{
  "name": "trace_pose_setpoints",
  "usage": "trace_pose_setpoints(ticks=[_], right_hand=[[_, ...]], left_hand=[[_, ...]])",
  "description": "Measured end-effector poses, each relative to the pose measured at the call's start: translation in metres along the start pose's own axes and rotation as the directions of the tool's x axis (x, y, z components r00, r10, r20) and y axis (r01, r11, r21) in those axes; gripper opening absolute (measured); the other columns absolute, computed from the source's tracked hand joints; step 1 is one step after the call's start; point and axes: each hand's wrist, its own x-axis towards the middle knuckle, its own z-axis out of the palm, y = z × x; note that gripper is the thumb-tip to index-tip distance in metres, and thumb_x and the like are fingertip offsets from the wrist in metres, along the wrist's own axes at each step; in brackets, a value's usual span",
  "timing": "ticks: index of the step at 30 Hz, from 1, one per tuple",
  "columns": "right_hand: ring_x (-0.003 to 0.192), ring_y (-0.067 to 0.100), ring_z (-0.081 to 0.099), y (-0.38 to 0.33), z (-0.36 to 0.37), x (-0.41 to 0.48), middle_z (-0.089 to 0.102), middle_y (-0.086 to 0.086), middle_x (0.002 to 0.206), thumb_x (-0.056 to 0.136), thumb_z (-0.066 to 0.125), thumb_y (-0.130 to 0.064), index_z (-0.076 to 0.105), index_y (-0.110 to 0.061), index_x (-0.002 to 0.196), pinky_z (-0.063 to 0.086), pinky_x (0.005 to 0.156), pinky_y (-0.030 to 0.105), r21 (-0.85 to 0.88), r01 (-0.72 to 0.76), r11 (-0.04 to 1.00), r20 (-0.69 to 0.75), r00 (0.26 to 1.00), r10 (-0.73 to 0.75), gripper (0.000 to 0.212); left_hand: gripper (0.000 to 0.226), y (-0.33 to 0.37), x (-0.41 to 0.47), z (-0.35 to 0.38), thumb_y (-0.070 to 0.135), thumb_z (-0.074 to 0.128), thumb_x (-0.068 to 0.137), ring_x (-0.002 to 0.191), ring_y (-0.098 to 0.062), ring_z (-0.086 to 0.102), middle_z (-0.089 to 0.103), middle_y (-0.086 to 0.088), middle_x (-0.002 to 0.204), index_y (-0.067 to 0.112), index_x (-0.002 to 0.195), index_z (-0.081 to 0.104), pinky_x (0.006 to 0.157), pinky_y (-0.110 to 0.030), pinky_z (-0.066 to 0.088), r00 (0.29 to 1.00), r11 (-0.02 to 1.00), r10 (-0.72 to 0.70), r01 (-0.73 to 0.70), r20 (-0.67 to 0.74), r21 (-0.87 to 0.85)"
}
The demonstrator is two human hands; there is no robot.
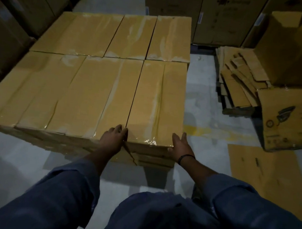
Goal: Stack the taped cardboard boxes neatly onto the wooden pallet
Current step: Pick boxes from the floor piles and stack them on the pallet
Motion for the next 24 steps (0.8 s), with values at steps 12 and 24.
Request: trace_pose_setpoints(ticks=[12, 24], right_hand=[[0.109, 0.038, 0.057, -0.013, -0.002, -0.005, 0.057, 0.019, 0.118, 0.097, 0.062, -0.022, 0.052, -0.012, 0.113, 0.044, 0.083, 0.036, -0.065, -0.111, 0.992, -0.091, 0.990, 0.105, 0.021], [0.111, 0.036, 0.056, -0.017, -0.001, -0.003, 0.054, 0.019, 0.126, 0.095, 0.063, -0.021, 0.054, -0.012, 0.115, 0.048, 0.089, 0.038, -0.125, -0.094, 0.988, -0.045, 0.995, 0.089, 0.024]], left_hand=[[0.045, -0.012, 0.003, 0.002, 0.034, 0.066, 0.096, 0.111, -0.028, 0.062, 0.059, -0.006, 0.133, 0.025, 0.137, 0.052, 0.088, -0.041, 0.053, 0.994, 0.993, 0.087, -0.082, -0.068, 0.082], [0.039, -0.011, 0.008, 0.002, 0.037, 0.060, 0.100, 0.108, -0.028, 0.064, 0.062, -0.007, 0.128, 0.023, 0.136, 0.054, 0.088, -0.042, 0.050, 0.994, 0.978, 0.087, -0.072, -0.072, 0.195]])
